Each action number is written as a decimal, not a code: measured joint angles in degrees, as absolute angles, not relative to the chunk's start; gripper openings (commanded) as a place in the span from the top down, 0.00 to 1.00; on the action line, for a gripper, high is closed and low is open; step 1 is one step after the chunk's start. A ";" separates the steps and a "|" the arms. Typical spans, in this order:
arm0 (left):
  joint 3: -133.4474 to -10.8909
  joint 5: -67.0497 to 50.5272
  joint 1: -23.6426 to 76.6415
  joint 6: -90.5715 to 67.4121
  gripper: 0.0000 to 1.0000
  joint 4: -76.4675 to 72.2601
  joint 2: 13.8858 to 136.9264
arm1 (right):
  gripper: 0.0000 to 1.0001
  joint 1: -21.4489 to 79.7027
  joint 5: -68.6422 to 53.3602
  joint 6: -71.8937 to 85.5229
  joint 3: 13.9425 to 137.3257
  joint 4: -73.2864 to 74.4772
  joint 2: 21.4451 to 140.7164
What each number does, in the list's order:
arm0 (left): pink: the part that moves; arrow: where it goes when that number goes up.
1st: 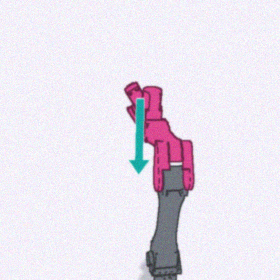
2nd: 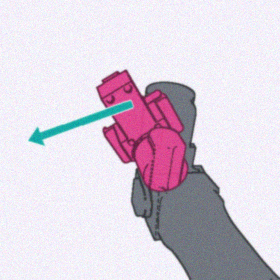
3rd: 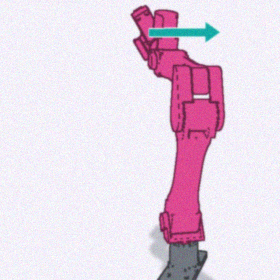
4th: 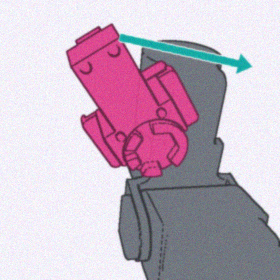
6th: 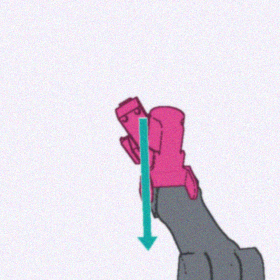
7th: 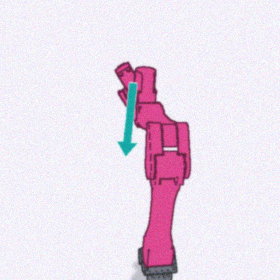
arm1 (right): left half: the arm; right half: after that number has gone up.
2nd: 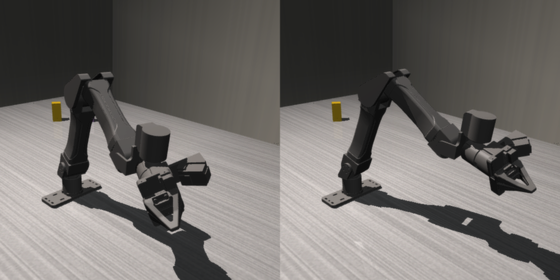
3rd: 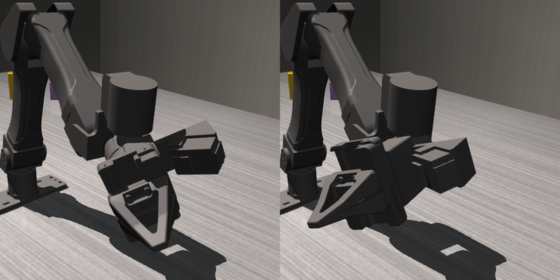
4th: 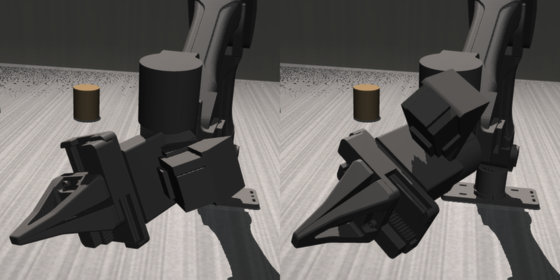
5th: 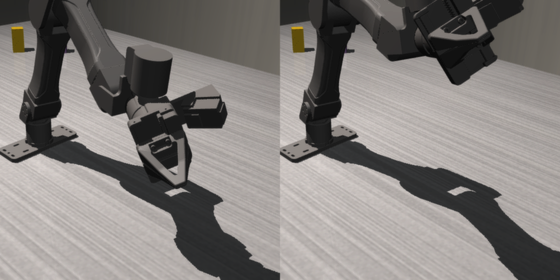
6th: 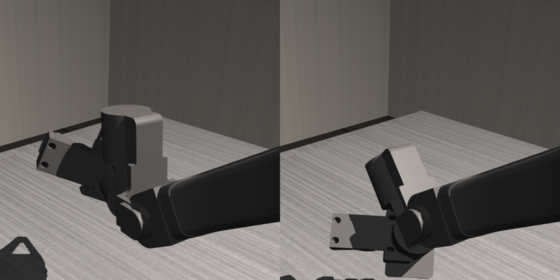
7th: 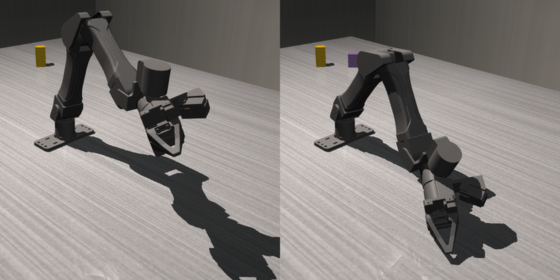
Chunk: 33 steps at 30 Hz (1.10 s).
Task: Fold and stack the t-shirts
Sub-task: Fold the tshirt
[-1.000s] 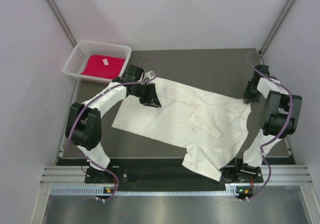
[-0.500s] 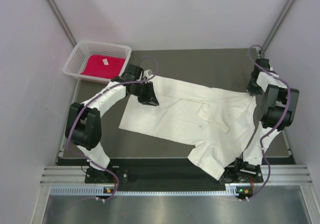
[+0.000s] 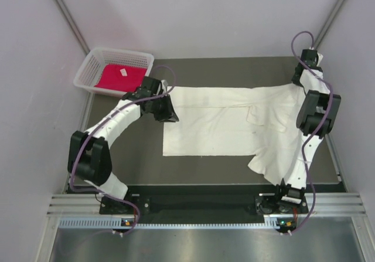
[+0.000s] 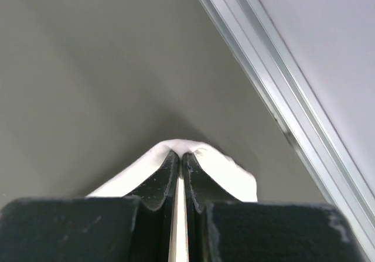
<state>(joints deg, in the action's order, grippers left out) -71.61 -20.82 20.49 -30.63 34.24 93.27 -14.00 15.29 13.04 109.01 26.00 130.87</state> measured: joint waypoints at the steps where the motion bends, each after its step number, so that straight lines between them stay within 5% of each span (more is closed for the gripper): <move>1: -70.52 -20.27 20.43 -31.03 0.75 34.46 91.48 | 1.00 -14.00 15.07 12.97 110.48 25.93 131.83; 6: -67.64 -18.22 20.40 -31.48 0.66 36.86 84.53 | 1.00 -14.00 13.47 13.08 112.64 26.13 133.80; 11: -68.05 -15.11 20.34 -29.71 0.38 36.12 84.75 | 1.00 -13.63 12.88 12.97 112.49 26.13 133.80; 23: -96.20 -6.09 17.39 -12.03 0.46 28.03 115.39 | 1.00 -13.61 12.51 11.81 112.16 26.15 133.78; 33: -109.19 -5.98 12.38 -0.21 0.43 26.57 130.63 | 1.00 -13.61 12.27 11.35 110.13 25.80 133.64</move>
<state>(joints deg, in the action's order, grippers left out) -109.19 -5.98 12.38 -0.21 26.57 130.63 -13.61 12.27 11.35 110.13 25.80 133.64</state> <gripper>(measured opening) 0.566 0.012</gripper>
